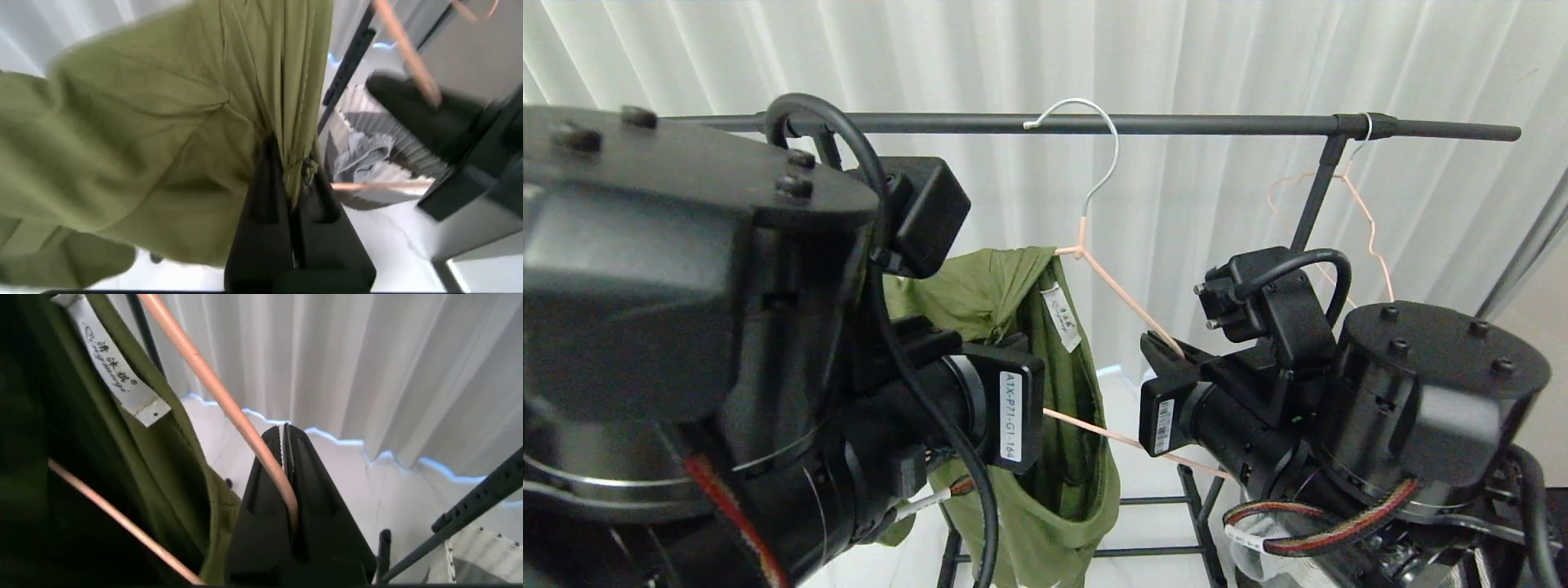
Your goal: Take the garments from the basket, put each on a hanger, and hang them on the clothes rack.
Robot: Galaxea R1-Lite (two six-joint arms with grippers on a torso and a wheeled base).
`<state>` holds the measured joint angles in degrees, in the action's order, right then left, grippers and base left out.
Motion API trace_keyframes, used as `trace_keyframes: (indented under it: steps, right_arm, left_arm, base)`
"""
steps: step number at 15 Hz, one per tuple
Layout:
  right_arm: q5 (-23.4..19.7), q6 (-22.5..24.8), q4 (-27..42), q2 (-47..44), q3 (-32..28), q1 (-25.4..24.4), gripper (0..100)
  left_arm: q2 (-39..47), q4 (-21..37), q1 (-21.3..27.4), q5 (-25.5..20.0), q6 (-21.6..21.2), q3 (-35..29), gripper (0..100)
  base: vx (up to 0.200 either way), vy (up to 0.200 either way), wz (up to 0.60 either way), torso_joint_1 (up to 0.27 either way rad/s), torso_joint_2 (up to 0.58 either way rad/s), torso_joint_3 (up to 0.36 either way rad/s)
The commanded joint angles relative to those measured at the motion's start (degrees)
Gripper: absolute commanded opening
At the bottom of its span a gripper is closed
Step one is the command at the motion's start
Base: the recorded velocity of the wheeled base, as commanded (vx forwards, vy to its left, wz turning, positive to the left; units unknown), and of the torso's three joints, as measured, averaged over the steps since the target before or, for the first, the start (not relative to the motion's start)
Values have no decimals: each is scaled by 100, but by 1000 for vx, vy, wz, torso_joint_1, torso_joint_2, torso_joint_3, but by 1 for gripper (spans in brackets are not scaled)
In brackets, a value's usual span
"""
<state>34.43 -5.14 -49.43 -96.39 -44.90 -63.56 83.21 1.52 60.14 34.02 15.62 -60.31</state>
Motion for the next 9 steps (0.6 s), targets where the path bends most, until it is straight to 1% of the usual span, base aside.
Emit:
trace_keyframes:
  steps: [1, 2, 5, 7, 8, 9]
  right_arm:
    - [-6, 66, -102, 15, -1, 2, 0]
    - [-6, 137, -190, 15, -1, 2, 0]
    - [3, 277, -321, 41, 7, 10, 0]
    - [3, 427, -357, 94, 43, 116, 0]
    - [3, 497, -357, 147, 86, 195, 0]
    - [-6, 558, -374, 226, 166, 301, 0]
  left_arm:
    - [37, 6, 16, -1, -6, 63, 0]
    - [37, 6, 16, -1, -15, 54, 100]
    - [-42, 6, 7, 17, 3, 116, 100]
    - [-323, 6, 7, 17, -24, 344, 100]
    - [-525, 6, 7, 17, -138, 538, 100]
    - [-815, 6, 7, -1, -366, 775, 100]
  base:
    - [0, 0, 0, 0, 0, 0]
    - [0, 0, 0, 0, 0, 0]
    - [0, 0, 0, 0, 0, 0]
    - [0, 0, 0, 0, 0, 0]
    - [0, 0, 0, 0, 0, 0]
    - [0, 0, 0, 0, 0, 0]
